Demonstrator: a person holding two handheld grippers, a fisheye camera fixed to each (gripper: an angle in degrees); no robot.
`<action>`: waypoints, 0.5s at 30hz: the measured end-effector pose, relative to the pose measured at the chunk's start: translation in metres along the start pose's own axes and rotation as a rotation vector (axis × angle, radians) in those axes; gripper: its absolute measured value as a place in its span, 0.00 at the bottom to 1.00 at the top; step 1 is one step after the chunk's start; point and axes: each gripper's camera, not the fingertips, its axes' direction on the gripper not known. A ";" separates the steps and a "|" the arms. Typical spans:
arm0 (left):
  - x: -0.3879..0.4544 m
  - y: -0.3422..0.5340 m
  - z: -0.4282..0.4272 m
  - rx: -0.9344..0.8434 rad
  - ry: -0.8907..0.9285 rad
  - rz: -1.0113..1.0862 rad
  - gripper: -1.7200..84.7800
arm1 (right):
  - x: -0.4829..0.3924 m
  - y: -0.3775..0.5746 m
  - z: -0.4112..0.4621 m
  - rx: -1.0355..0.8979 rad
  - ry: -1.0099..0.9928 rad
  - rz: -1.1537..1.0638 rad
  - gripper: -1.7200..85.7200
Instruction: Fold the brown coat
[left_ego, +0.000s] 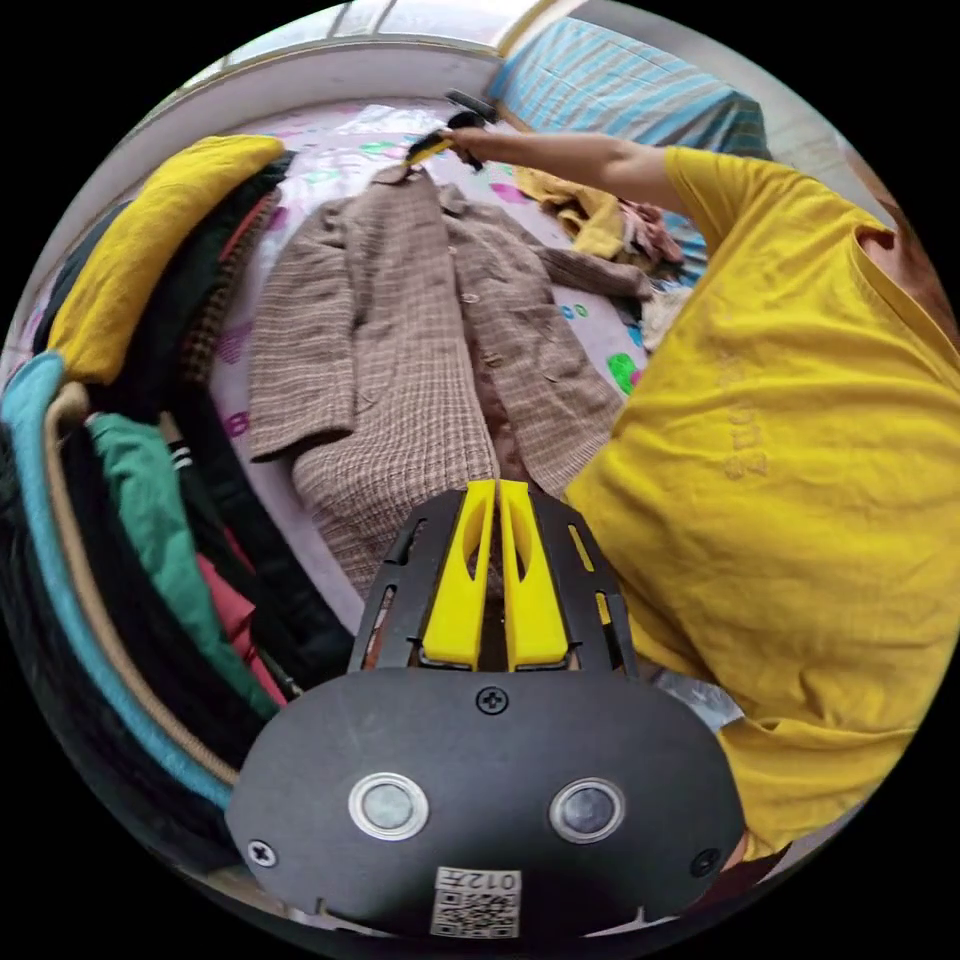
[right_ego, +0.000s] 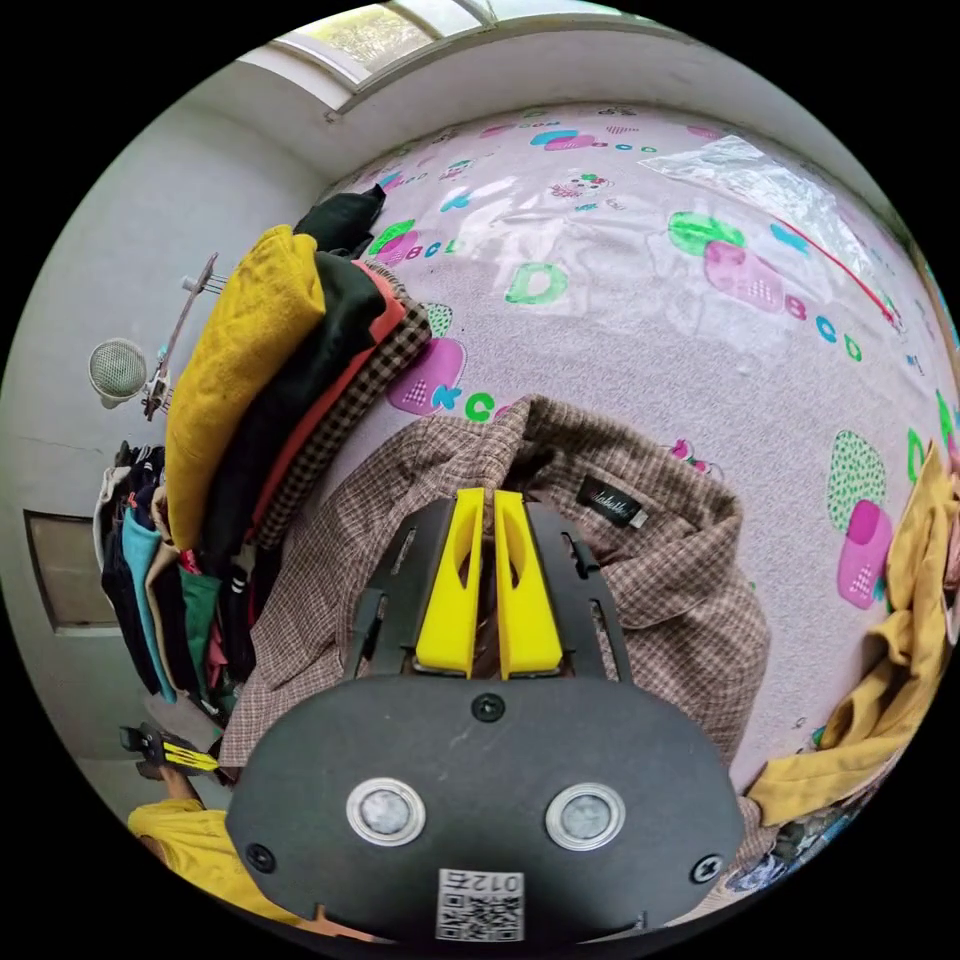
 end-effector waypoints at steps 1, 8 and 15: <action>0.001 -0.010 0.006 -0.022 0.075 0.055 0.02 | 0.003 -0.008 -0.004 -0.011 0.023 -0.002 0.04; -0.015 -0.070 0.100 -0.290 0.356 0.150 0.02 | 0.025 -0.017 0.024 -0.041 0.235 0.003 0.03; -0.021 -0.116 0.175 -0.435 0.431 0.110 0.02 | 0.048 0.038 0.036 0.034 0.108 0.028 0.03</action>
